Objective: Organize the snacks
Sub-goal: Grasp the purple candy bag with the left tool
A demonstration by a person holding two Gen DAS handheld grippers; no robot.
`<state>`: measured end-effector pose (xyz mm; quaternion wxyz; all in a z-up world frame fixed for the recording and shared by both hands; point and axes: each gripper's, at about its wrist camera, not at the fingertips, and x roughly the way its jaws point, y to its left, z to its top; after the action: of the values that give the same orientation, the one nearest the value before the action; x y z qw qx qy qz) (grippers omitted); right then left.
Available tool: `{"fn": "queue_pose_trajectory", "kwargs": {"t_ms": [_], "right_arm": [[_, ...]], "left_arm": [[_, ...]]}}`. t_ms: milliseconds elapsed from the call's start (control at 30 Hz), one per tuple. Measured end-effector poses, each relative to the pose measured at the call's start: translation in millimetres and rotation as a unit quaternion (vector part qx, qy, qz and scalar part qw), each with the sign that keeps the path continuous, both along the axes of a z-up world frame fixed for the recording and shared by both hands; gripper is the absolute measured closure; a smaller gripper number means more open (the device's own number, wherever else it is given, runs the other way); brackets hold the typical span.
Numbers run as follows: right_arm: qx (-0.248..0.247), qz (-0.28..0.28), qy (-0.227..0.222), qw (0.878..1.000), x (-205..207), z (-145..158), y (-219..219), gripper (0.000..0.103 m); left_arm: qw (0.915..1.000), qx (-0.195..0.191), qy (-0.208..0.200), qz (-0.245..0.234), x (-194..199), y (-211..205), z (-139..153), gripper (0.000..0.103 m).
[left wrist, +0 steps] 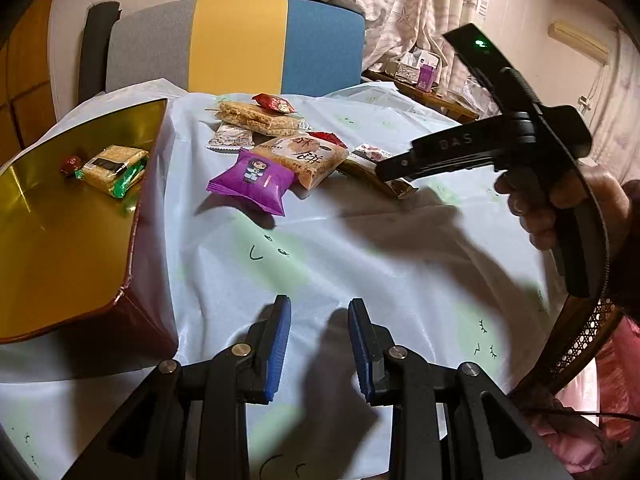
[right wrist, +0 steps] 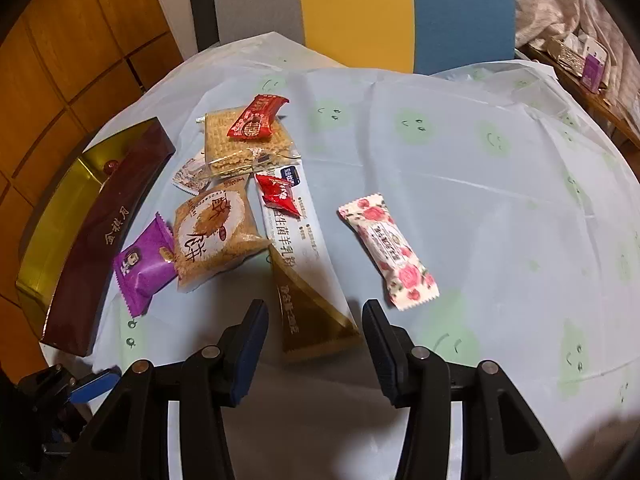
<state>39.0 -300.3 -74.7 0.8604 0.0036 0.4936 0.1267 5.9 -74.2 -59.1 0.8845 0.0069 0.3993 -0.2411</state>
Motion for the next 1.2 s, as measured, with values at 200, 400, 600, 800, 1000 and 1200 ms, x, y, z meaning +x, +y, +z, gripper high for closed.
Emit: {"fn": "queue_pose_trajectory", "kwargs": {"t_ms": [200,400,600,800,1000,1200], "right_arm": [[-0.019,0.005,0.01,1.0,18,-14,7,0.059],[-0.027,0.009,-0.002,1.0,15,-16,7,0.064],[-0.018,0.009,-0.008,1.0,13,-16,4,0.064],[-0.013,0.01,-0.011,1.0,12,-16,3,0.064],[-0.01,0.01,-0.012,1.0,11,-16,3,0.064],[-0.007,0.012,-0.011,1.0,12,-15,2,0.064]], "left_arm": [[1.0,0.009,0.0,-0.002,1,-2,0,0.073],[0.9998,0.017,0.01,0.002,4,-5,4,0.073],[0.9999,0.008,0.007,-0.008,15,-13,30,0.073],[0.9992,0.036,0.018,-0.001,59,-15,57,0.072],[0.9919,0.119,0.03,-0.031,99,-30,53,0.064],[0.9798,0.187,0.052,-0.049,129,-39,30,0.063]]}}
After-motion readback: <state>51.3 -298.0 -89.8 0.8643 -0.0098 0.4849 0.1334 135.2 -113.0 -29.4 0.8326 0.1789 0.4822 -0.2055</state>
